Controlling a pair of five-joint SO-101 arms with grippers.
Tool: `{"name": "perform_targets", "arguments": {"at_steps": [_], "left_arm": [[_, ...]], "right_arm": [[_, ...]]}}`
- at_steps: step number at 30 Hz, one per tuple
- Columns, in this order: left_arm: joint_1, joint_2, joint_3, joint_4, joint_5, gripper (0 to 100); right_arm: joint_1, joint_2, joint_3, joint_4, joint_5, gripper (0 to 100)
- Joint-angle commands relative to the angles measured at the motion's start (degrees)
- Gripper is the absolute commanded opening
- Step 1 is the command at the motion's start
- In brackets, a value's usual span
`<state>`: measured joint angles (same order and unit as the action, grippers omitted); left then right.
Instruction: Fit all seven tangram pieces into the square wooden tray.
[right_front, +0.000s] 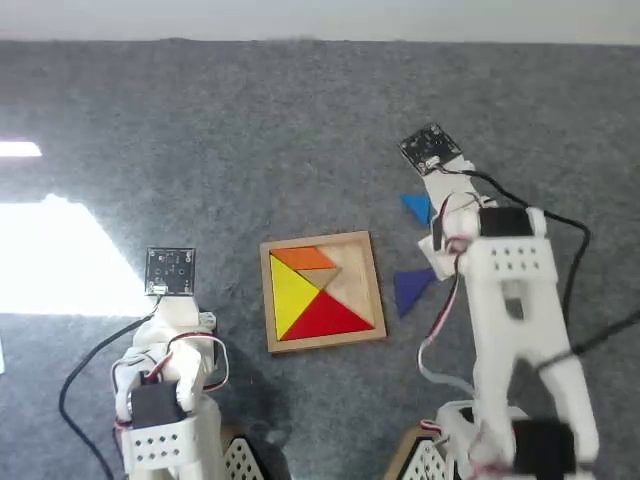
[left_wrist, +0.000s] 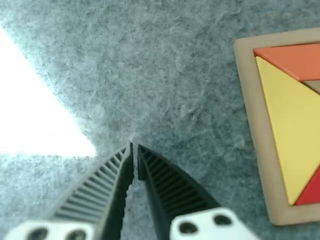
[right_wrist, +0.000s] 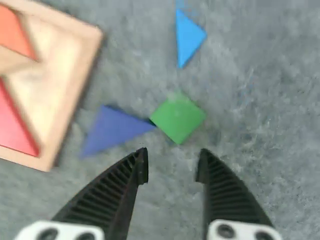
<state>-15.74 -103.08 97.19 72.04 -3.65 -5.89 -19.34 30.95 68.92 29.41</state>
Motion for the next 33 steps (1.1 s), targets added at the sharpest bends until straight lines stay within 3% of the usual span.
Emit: {"name": "perform_targets", "arguments": {"at_steps": [1,4,8,12,16,19,24,29,33], "left_arm": [[-0.5,-1.1,-0.7,0.2,0.1,1],[-0.5,-1.1,-0.7,0.2,0.1,1],[-0.5,-1.1,-0.7,0.2,0.1,1],[-0.5,-1.1,-0.7,0.2,0.1,1],[-0.5,-1.1,-0.7,0.2,0.1,1],[-0.5,-1.1,-0.7,0.2,0.1,1],[-0.5,-1.1,-0.7,0.2,0.1,1],[-0.5,-1.1,-0.7,0.2,0.1,1],[-0.5,-1.1,-0.7,0.2,0.1,1]], "right_arm": [[3.6,10.9,-7.6,-1.6,1.2,25.8],[2.8,19.8,-13.2,-2.0,-9.0,23.3],[0.0,29.0,-20.0,-2.2,-30.6,14.6],[-0.2,35.1,-25.7,-2.0,-38.7,23.2],[0.6,39.3,-29.1,-2.1,-40.1,34.9],[0.7,41.2,-30.1,-1.7,-40.0,36.5],[-0.3,44.7,-29.8,-1.6,-36.3,29.7],[-1.5,47.2,-31.6,0.7,-36.0,12.8],[-1.7,45.7,-33.5,1.1,-32.3,12.3]]}}
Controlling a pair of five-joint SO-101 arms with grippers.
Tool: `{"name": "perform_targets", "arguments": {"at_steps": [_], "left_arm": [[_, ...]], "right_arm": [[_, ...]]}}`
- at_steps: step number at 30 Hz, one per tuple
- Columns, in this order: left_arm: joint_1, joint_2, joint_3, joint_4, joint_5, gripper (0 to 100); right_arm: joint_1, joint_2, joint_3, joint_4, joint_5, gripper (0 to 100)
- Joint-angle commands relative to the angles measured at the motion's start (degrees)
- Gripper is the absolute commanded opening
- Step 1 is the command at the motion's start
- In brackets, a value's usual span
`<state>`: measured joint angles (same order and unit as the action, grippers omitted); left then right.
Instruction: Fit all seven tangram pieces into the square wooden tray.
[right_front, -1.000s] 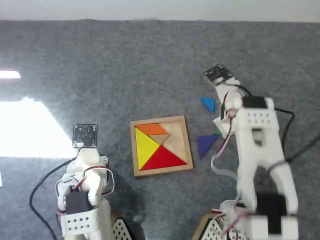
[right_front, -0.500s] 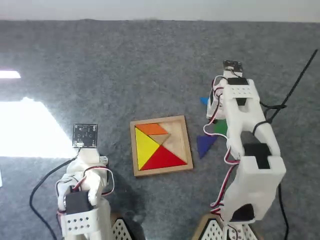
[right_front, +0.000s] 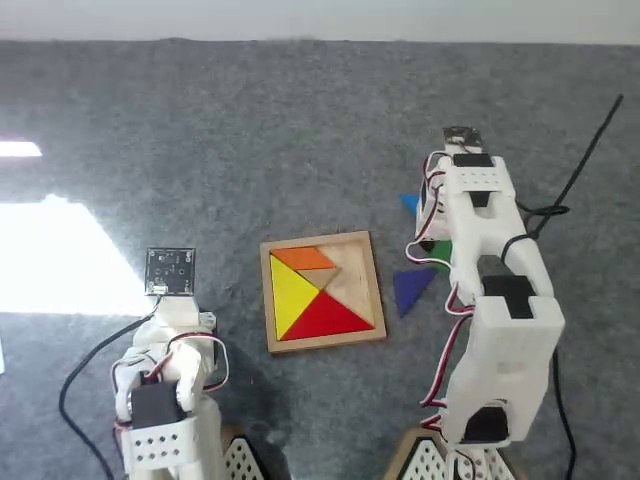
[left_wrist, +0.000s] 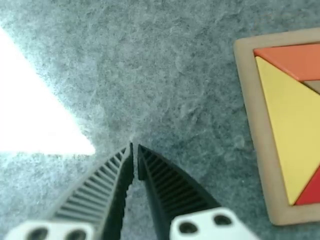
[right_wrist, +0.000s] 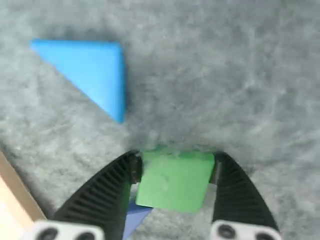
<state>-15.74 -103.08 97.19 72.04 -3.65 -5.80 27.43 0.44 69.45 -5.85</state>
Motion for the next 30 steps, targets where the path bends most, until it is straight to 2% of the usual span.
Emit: {"name": "perform_targets", "arguments": {"at_steps": [1,3,5,10,12,15,23,30], "left_arm": [[-0.5,-1.1,-0.7,0.2,0.1,1],[-0.5,-1.1,-0.7,0.2,0.1,1],[-0.5,-1.1,-0.7,0.2,0.1,1],[-0.5,-1.1,-0.7,0.2,0.1,1],[-0.5,-1.1,-0.7,0.2,0.1,1],[-0.5,-1.1,-0.7,0.2,0.1,1],[-0.5,-1.1,-0.7,0.2,0.1,1],[-0.5,-1.1,-0.7,0.2,0.1,1]], "right_arm": [[-1.5,-2.3,-3.7,1.2,3.3,11.7],[-0.8,-6.2,-4.7,2.2,5.6,11.6],[-1.9,-10.8,-4.7,2.6,14.2,11.5],[-13.3,-16.4,-2.7,8.1,36.1,11.4],[-18.2,-16.6,-2.2,10.5,40.9,11.4],[-23.4,-16.6,-1.3,10.2,44.2,11.4],[-30.9,-16.5,7.5,4.7,51.8,11.4],[-33.5,-16.6,9.1,0.0,51.9,11.5]]}}
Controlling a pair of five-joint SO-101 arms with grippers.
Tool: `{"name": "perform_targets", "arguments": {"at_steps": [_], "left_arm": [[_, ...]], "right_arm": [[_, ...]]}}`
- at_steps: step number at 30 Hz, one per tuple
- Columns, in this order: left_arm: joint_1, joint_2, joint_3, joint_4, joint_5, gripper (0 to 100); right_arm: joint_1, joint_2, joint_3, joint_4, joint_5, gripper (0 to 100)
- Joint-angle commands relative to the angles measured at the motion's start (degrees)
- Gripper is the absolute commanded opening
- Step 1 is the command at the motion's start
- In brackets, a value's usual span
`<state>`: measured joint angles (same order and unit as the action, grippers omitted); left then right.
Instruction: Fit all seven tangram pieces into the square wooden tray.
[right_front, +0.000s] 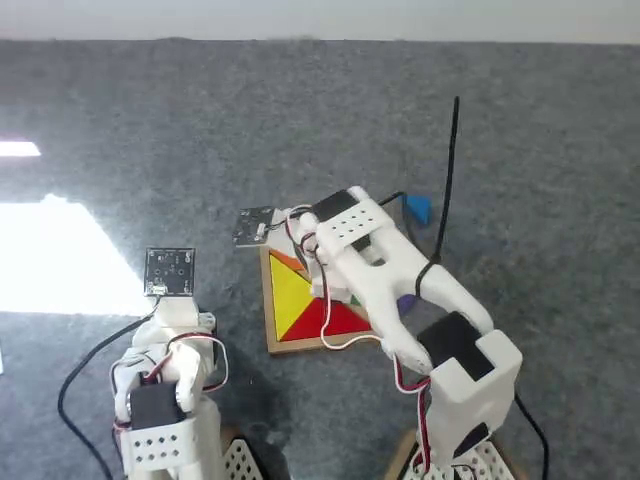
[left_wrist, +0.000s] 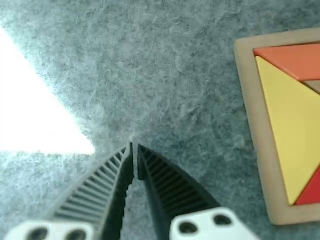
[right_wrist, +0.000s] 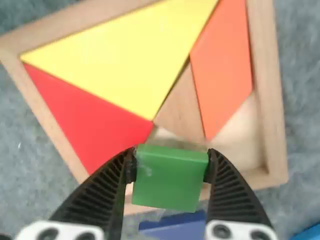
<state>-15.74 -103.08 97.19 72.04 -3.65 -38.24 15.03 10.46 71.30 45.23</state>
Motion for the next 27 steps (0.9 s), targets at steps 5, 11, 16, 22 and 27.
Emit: {"name": "perform_targets", "arguments": {"at_steps": [5,11,16,22,27], "left_arm": [[-0.5,-1.1,-0.7,0.2,0.1,1],[-0.5,-1.1,-0.7,0.2,0.1,1],[-0.5,-1.1,-0.7,0.2,0.1,1],[-0.5,-1.1,-0.7,0.2,0.1,1],[-0.5,-1.1,-0.7,0.2,0.1,1]], "right_arm": [[-0.8,-4.1,-0.7,-4.1,-4.0,12.1],[-1.1,-4.2,-0.9,-1.1,-4.4,22.2],[-1.2,-4.2,-0.6,-0.7,-7.0,33.4],[-2.6,-5.1,-1.8,-0.7,-8.5,34.4],[4.7,-8.1,-5.5,-1.2,-13.5,34.3]]}}
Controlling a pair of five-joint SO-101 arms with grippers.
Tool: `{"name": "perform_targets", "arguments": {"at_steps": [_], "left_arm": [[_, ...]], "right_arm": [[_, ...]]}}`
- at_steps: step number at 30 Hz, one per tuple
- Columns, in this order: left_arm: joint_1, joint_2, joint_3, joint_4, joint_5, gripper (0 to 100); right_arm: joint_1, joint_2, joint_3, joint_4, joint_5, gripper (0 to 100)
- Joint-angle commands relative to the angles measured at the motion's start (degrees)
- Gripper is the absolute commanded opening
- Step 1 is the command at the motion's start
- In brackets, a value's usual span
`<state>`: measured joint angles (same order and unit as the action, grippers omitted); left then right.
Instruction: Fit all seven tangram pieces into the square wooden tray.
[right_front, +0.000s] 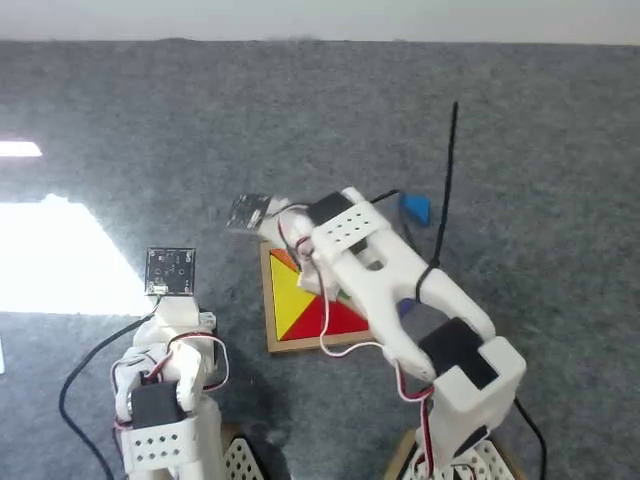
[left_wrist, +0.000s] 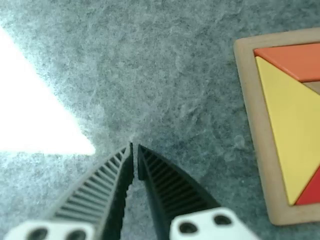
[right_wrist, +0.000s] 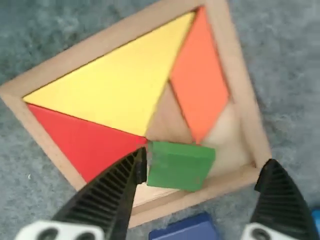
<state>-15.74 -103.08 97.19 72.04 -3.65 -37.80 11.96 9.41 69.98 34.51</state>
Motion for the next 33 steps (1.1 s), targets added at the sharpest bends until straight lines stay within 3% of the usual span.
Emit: {"name": "perform_targets", "arguments": {"at_steps": [1,9,23,33], "left_arm": [[-0.5,-1.1,-0.7,0.2,0.1,1],[-0.5,-1.1,-0.7,0.2,0.1,1],[-0.5,-1.1,-0.7,0.2,0.1,1],[-0.5,-1.1,-0.7,0.2,0.1,1]], "right_arm": [[5.5,-5.2,-5.2,-0.1,-3.5,34.3],[4.4,0.2,-4.1,-5.6,-5.4,34.3],[4.5,5.0,-4.0,-2.2,-5.5,34.3],[6.4,-20.4,-2.2,4.8,-7.5,34.3]]}}
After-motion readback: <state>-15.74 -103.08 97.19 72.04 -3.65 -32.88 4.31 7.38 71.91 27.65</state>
